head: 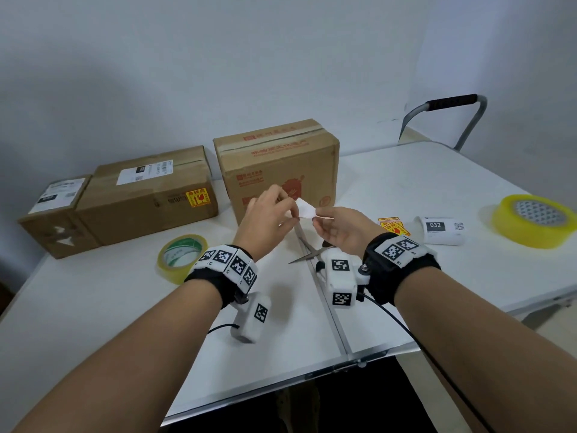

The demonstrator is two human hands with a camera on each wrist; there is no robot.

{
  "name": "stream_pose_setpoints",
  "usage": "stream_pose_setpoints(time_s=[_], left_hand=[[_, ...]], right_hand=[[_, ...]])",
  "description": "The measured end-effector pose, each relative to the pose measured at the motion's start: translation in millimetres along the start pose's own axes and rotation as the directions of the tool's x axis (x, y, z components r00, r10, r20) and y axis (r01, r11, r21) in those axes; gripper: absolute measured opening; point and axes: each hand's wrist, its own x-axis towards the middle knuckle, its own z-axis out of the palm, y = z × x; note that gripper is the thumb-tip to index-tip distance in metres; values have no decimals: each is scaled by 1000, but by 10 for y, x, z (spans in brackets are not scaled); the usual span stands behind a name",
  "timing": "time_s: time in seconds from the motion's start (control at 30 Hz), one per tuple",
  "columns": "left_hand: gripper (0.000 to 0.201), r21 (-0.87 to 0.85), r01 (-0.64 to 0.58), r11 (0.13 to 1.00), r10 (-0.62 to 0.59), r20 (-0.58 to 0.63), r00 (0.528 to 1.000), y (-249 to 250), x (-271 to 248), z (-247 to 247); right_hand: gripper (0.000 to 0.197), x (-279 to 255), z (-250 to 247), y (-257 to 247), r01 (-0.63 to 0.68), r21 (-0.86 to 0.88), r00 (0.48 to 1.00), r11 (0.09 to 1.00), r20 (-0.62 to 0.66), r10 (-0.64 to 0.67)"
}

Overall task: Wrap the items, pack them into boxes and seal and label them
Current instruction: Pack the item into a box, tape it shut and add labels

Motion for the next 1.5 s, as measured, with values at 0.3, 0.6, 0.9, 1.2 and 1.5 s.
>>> stream_pose_setpoints(time_s=[0.3, 0.6, 0.9, 1.2, 1.5], left_hand=[[15, -710, 660, 245, -435, 528, 729, 63, 211, -125], [9, -735, 677, 32, -492, 578, 651, 132, 337, -116], [7, -717, 688, 114, -461, 575, 676, 165, 373, -136], [36, -318, 313, 895, -323, 23, 946, 9, 753, -469], [92, 396, 83, 914, -239, 363, 900, -379, 1287, -177]], right_hand=[[14, 83, -64, -319, 397, -304, 916, 866, 79, -393], [21, 80, -9, -484, 535, -510, 832, 674, 178, -525], [9, 158, -89, -472, 567, -559, 801, 605, 203, -563], [17, 336, -332, -671, 569, -564, 717, 598, -15, -697], [13, 426, -210, -874, 575, -676, 744, 460, 198, -638]])
